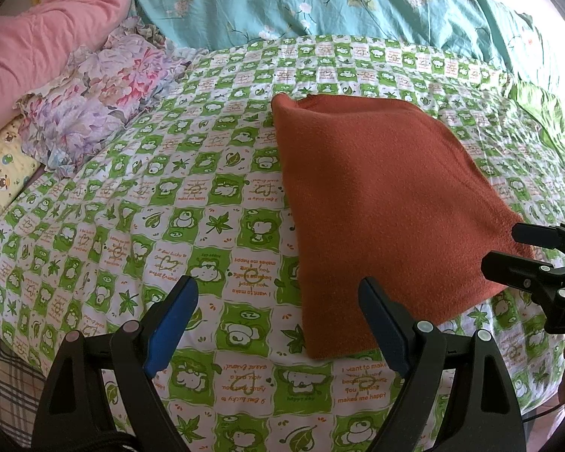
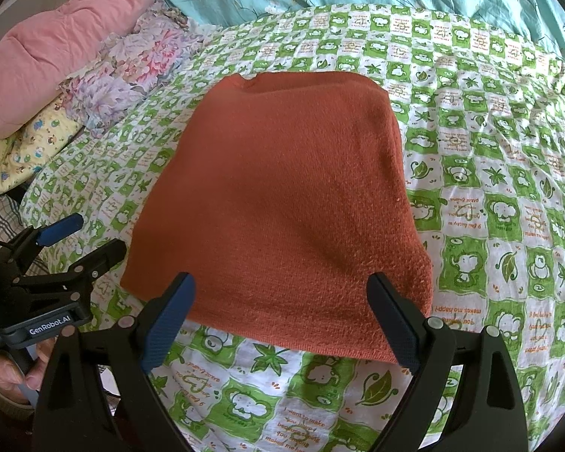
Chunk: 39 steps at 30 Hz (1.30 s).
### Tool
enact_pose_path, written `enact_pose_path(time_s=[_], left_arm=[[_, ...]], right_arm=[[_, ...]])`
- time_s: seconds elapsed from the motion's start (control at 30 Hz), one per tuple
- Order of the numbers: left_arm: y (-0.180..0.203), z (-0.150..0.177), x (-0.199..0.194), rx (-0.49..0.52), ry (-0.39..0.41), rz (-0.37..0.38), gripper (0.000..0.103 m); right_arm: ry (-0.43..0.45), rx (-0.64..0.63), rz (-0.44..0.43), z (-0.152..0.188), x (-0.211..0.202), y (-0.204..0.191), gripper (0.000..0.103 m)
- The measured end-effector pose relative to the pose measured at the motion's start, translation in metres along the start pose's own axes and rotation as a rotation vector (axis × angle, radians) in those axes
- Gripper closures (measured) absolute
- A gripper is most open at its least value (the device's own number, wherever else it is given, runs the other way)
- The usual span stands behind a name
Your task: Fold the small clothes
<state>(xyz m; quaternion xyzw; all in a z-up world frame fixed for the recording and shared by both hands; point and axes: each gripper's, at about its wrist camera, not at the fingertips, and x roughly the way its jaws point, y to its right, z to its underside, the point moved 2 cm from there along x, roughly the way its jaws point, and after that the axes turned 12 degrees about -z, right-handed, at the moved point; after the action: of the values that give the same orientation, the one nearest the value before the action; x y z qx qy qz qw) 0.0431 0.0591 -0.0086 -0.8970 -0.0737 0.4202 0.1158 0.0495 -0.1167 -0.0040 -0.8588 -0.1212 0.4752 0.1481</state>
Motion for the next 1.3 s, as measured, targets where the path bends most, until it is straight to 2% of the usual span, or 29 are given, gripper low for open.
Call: enact_pose_path(time_s=[1.3], left_arm=[[0.0027, -0.0021, -0.0024, -0.002, -0.003, 0.003, 0.015]], right_arm=[[0.004, 0.002, -0.001, -0.0007, -0.0019, -0.0011, 0.011]])
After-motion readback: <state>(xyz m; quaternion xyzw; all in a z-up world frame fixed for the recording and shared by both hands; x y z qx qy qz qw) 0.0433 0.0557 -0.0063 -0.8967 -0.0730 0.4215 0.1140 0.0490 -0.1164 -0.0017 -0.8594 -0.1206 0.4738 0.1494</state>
